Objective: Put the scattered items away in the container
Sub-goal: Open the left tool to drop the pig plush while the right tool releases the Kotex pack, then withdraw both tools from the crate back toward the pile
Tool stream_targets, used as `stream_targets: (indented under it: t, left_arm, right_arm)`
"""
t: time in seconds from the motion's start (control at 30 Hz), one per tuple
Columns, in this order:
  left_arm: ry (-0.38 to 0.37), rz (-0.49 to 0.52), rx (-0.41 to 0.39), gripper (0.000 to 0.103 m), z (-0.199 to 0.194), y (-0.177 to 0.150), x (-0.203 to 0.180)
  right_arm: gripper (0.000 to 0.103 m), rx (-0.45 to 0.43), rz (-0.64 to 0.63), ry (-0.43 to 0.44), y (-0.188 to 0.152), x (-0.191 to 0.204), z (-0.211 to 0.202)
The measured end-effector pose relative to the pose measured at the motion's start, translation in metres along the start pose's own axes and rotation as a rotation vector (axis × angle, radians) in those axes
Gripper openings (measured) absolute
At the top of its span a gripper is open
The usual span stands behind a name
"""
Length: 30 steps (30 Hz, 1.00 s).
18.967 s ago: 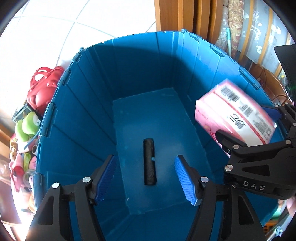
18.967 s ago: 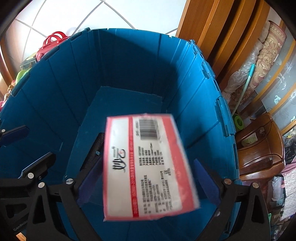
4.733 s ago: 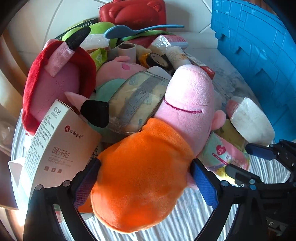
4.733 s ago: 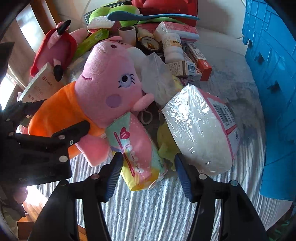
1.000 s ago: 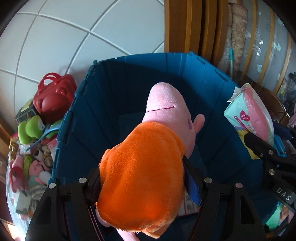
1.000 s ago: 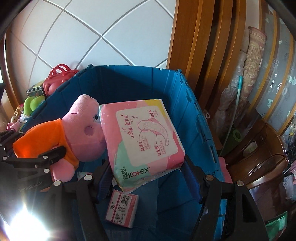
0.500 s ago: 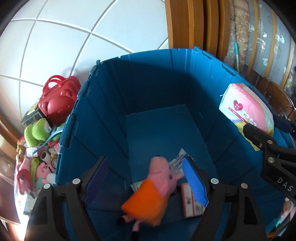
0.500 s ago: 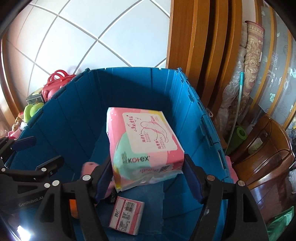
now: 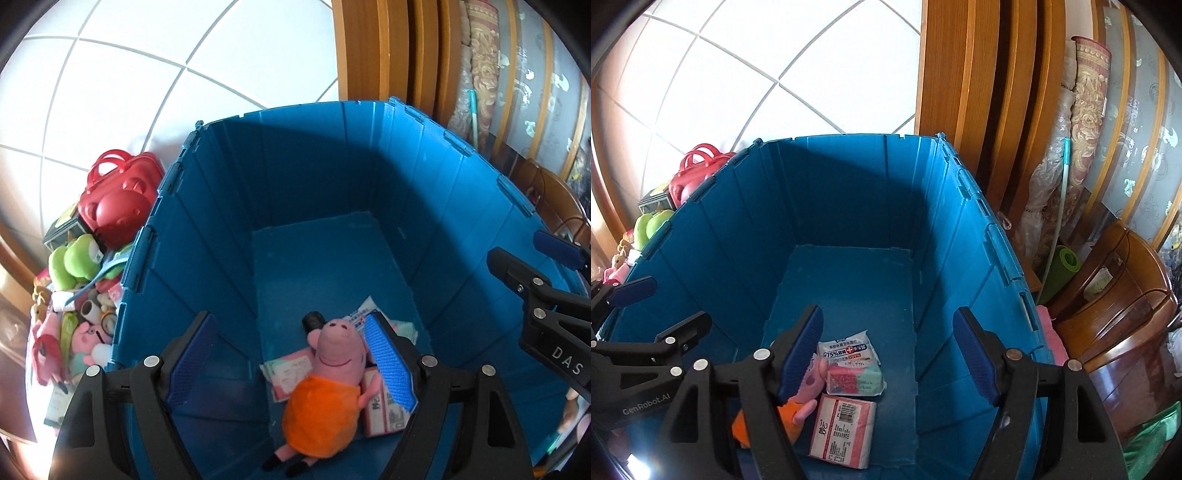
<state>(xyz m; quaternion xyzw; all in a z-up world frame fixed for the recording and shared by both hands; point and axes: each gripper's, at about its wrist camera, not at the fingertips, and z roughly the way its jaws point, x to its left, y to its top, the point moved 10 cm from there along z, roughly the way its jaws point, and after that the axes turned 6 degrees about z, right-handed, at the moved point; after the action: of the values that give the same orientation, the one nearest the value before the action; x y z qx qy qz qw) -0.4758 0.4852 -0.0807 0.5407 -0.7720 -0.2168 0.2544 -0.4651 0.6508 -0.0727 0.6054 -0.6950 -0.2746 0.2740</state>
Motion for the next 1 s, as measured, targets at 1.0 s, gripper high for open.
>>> stream_targets:
  t: [1.0]
  left_arm:
    - [0.140, -0.175, -0.176, 0.088, -0.130, -0.140, 0.189]
  right_arm:
    - [0.103, -0.154, -0.088, 0.200, -0.046, 0.205, -0.120]
